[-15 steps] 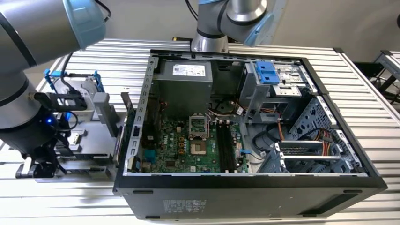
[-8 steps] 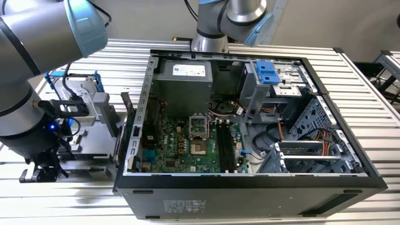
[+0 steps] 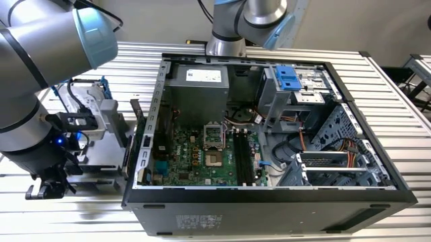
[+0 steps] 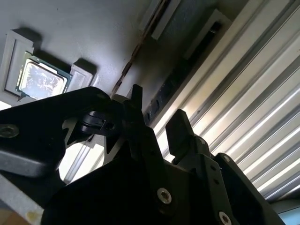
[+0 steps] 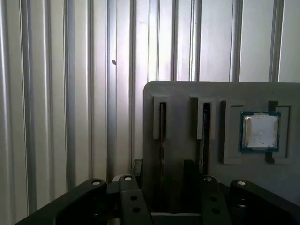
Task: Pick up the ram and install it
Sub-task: 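Pick up the ram and move it above insertion slot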
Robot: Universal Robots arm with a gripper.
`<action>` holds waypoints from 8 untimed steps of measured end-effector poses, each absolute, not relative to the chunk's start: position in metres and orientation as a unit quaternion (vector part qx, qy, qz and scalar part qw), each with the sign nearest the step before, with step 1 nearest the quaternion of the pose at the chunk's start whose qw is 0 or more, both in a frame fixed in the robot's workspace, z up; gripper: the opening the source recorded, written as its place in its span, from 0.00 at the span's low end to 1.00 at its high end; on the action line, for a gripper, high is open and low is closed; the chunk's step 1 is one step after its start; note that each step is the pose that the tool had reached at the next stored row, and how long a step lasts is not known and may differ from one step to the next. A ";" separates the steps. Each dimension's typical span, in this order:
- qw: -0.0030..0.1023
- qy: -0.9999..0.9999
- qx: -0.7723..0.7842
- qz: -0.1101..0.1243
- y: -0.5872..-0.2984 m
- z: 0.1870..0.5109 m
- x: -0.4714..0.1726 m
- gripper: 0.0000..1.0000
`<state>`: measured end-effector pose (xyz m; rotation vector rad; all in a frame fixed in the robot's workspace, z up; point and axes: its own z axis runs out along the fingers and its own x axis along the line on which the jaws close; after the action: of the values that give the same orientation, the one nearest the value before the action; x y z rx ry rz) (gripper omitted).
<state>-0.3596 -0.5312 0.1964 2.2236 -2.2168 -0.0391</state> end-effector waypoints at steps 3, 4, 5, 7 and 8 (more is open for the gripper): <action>0.001 -0.708 0.707 -0.012 -0.531 0.194 -0.361 1.00; 0.000 -0.708 0.706 -0.012 -0.531 0.194 -0.361 1.00; 0.000 -0.708 0.706 -0.012 -0.531 0.193 -0.362 1.00; 0.001 -0.708 0.706 -0.012 -0.531 0.193 -0.362 1.00; 0.001 -0.708 0.706 -0.012 -0.531 0.193 -0.363 1.00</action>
<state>-0.3625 -0.5311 0.1932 2.2170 -2.2241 -0.0388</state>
